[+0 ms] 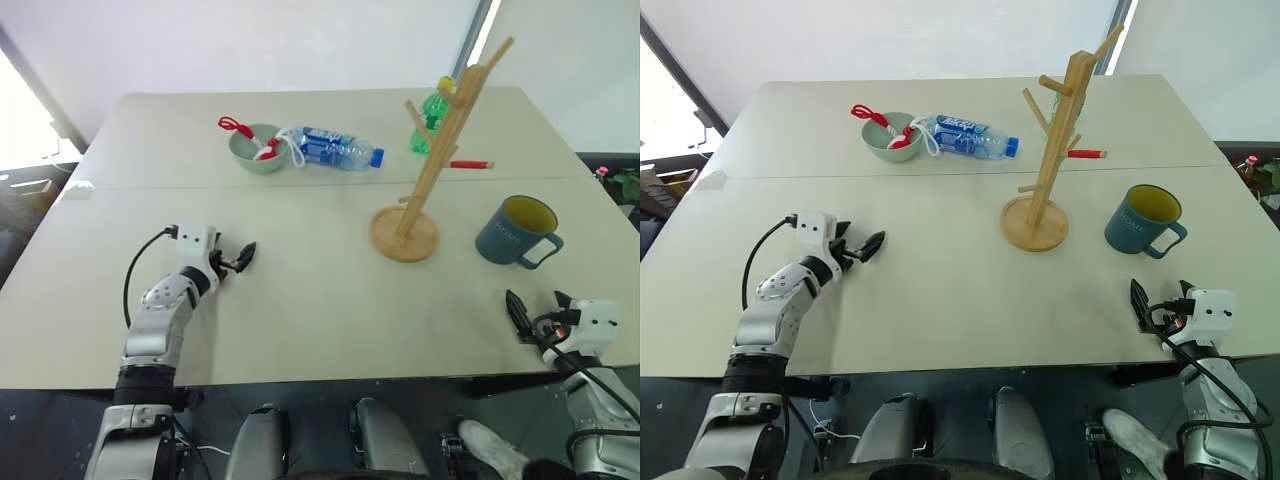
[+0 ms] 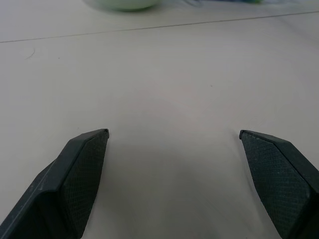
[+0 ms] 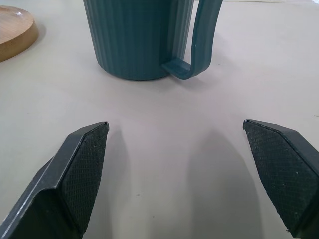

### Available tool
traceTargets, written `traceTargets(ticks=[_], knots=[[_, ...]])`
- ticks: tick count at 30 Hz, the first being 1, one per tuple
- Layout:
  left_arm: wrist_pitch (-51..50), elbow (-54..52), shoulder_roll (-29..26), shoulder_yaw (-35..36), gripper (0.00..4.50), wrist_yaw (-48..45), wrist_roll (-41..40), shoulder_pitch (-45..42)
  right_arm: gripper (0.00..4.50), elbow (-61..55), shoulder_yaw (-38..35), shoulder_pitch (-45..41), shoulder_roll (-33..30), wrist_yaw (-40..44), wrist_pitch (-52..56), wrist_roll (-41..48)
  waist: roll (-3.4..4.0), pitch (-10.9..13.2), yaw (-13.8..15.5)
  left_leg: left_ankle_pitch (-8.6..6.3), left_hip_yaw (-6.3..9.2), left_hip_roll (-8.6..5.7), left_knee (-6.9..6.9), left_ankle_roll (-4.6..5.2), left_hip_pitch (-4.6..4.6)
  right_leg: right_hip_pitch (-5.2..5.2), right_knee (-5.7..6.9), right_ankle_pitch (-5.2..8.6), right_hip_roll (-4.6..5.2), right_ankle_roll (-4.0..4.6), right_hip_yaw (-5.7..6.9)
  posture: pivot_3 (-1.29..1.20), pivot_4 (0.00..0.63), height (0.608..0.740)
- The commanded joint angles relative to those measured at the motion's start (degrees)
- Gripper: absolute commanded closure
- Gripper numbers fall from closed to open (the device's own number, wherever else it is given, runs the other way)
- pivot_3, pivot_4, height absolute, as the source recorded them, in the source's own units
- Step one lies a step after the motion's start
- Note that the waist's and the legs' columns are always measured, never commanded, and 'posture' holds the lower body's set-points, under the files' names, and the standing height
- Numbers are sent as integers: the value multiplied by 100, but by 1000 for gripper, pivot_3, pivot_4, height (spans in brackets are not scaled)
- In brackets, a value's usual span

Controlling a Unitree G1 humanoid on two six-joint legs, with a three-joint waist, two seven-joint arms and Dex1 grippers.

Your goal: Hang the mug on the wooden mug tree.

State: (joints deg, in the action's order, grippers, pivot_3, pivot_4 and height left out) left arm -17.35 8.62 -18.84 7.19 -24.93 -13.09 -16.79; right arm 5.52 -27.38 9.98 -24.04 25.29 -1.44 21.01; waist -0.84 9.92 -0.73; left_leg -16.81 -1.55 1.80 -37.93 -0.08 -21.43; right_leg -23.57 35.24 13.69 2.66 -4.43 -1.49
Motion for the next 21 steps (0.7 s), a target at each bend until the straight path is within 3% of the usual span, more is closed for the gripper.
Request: traceTargets(ticks=[1, 11, 21], knots=[[-64, -326, 12, -78, 0, -50, -41, 80, 44, -23, -49, -23, -97, 61, -78, -5, 0, 0, 0, 0, 0, 0, 0, 0, 0, 0, 0, 0, 0, 0, 0, 0, 150, 740], [-326, -592, 108, -481, 0, -541, -173, 48, 44, -384, -66, 147, -4, -73, -62, -32, 2, -1, 14, 0, 1, -1, 0, 0, 0, 0, 0, 0, 0, 1, 0, 0, 150, 740], [-202, -2097, 10, -2067, 0, -2649, -755, 245, 44, -425, -154, -182, 71, -603, -61, -66, 4, -2, -13, 0, -1, 0, 0, 0, -4, -3, -3, 1, 1, 3, -4, 0, 150, 740]])
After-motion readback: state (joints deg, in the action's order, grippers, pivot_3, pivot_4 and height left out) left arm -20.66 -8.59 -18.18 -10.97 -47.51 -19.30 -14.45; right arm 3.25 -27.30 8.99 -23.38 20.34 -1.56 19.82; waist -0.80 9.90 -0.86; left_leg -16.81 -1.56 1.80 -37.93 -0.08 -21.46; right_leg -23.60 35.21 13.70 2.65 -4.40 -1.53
